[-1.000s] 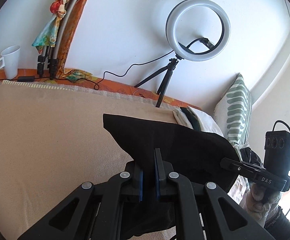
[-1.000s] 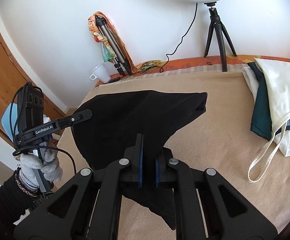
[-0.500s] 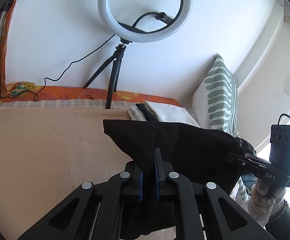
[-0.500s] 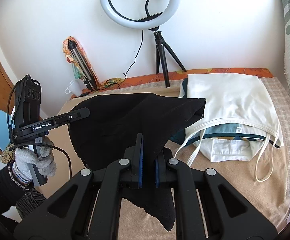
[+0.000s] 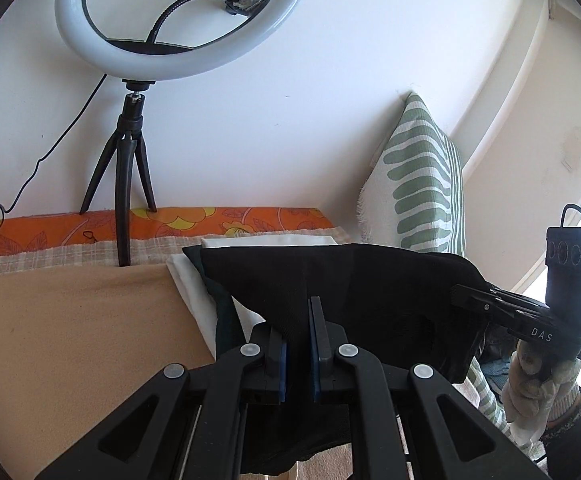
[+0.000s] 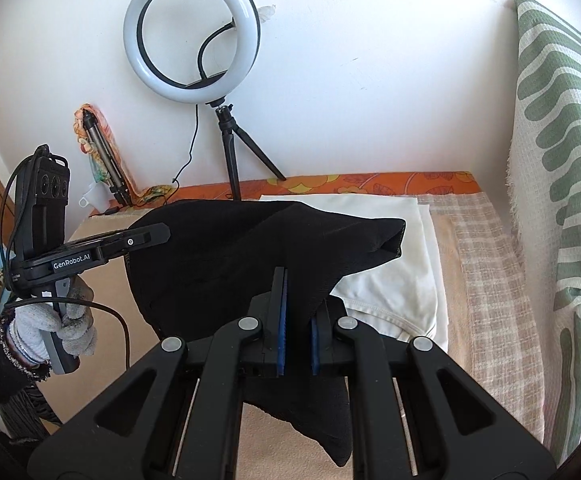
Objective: Fold small clothes
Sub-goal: 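Carry the bundle with both tools and lower it onto the white tote bag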
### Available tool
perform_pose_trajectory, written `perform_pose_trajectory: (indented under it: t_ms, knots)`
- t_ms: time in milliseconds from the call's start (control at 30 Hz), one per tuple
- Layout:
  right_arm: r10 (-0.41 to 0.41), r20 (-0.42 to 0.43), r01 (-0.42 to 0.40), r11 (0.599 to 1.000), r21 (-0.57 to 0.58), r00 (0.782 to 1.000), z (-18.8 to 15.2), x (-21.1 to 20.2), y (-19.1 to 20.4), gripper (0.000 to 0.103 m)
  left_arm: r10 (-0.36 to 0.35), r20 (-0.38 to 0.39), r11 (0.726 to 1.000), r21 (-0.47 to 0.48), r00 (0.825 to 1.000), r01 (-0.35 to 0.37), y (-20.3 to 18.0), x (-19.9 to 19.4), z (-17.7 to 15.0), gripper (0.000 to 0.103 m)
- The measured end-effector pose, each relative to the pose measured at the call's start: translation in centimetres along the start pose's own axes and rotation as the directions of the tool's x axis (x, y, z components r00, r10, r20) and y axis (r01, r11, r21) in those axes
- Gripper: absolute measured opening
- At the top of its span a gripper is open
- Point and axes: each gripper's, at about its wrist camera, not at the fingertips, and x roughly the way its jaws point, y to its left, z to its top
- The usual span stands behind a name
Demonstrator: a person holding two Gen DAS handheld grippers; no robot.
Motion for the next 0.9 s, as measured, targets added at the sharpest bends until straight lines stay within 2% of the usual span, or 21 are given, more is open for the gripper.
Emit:
perform_pose_trajectory:
  t_ms: [167, 267, 400, 567, 633, 700, 767, 833, 900]
  knots:
    - [0.005, 0.022, -0.006, 1.000, 0.009, 1.000, 2.2, 1.4, -3.2, 0.010, 0.017, 0.025, 0.999, 0.028, 1.000, -0.017, -0.4, 2.8, 2.3, 0.005]
    - [0.024, 0.005, -0.024, 1.000, 0.002, 1.000, 3.2, 3.4, -4.7, 0.010, 0.035, 0.031, 0.999, 0.031, 0.999, -0.035, 0.2, 4.4, 3.2, 0.005]
    - [0.060, -0.024, -0.059, 0.998, 0.038, 0.998, 3.6, 6.8, -7.0, 0.010, 0.070, -0.006, 0.997, 0.031, 0.998, -0.070, 1.4, 7.1, 3.3, 0.005]
    - [0.062, -0.080, -0.057, 0.996, 0.062, 0.995, 2.6, 10.0, -8.6, 0.010, 0.117, -0.057, 0.993, 0.021, 0.991, -0.116, 3.5, 8.9, 2.6, 0.009]
    - [0.104, -0.101, -0.094, 0.991, 0.100, 0.989, 2.1, 10.5, -9.4, 0.011, 0.119, -0.058, 0.993, 0.022, 0.991, -0.118, 4.0, 8.8, 2.5, 0.015]
    - [0.158, -0.102, -0.143, 0.979, 0.148, 0.982, 1.6, 10.5, -10.5, 0.014, 0.110, -0.068, 0.994, 0.023, 0.992, -0.109, 4.3, 8.7, 2.5, 0.027]
    - [0.220, -0.085, -0.200, 0.960, 0.197, 0.972, 1.2, 10.2, -11.6, 0.024, 0.099, -0.068, 0.995, 0.013, 0.993, -0.098, 4.7, 8.5, 2.7, 0.030]
    - [0.257, -0.038, -0.241, 0.940, 0.243, 0.966, 0.9, 9.7, -12.6, 0.049, 0.083, -0.064, 0.996, -0.010, 0.995, -0.084, 5.0, 8.2, 3.2, 0.033]
    - [0.297, 0.015, -0.288, 0.909, 0.302, 0.955, 1.0, 9.5, -13.8, 0.053, 0.063, -0.064, 0.997, -0.046, 0.996, -0.066, 5.6, 8.2, 3.7, 0.035]
